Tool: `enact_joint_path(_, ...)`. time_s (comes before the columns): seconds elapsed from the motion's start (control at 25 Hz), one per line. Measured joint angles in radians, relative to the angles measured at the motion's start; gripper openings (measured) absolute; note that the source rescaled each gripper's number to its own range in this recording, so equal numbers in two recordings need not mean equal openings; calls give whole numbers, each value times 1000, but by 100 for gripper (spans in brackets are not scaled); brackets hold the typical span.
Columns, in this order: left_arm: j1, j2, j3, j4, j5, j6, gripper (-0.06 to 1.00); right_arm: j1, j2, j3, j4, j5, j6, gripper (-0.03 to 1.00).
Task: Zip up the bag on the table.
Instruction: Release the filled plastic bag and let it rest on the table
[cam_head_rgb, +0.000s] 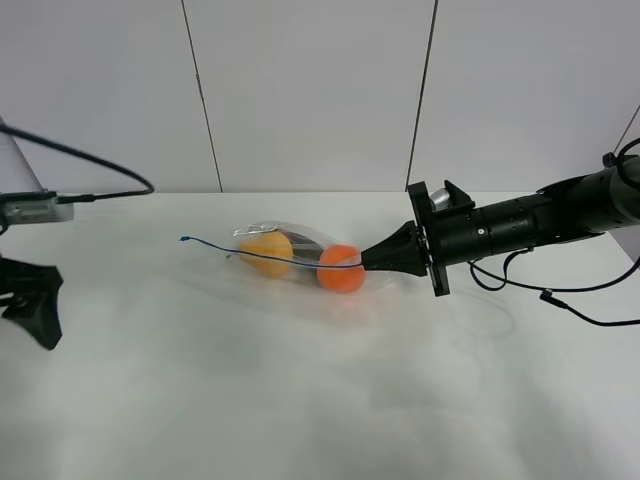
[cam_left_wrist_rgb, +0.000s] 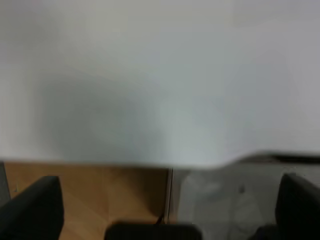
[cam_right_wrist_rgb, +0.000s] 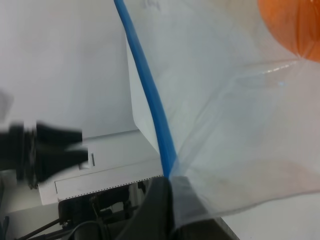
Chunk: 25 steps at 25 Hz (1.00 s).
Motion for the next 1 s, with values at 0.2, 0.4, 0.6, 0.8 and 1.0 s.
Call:
enact_joint_path(0.2, 0, -314, 224, 0, -32, 3, 98, 0, 0, 0, 0, 0, 0, 0)
enact_joint_path(0.4, 0, -622, 380, 0, -122, 11, 98, 0, 0, 0, 0, 0, 0, 0)
enact_joint_path(0.6, 0, -850, 391, -29, -142, 11, 98, 0, 0, 0, 0, 0, 0, 0)
enact_joint_path(0.8, -1, -1022, 394, -41, -142, 11, 98, 0, 0, 0, -1, 0, 0, 0)
enact_joint_path(1.0, -1, -1180, 394, -41, -142, 11, 98, 0, 0, 0, -1, 0, 0, 0)
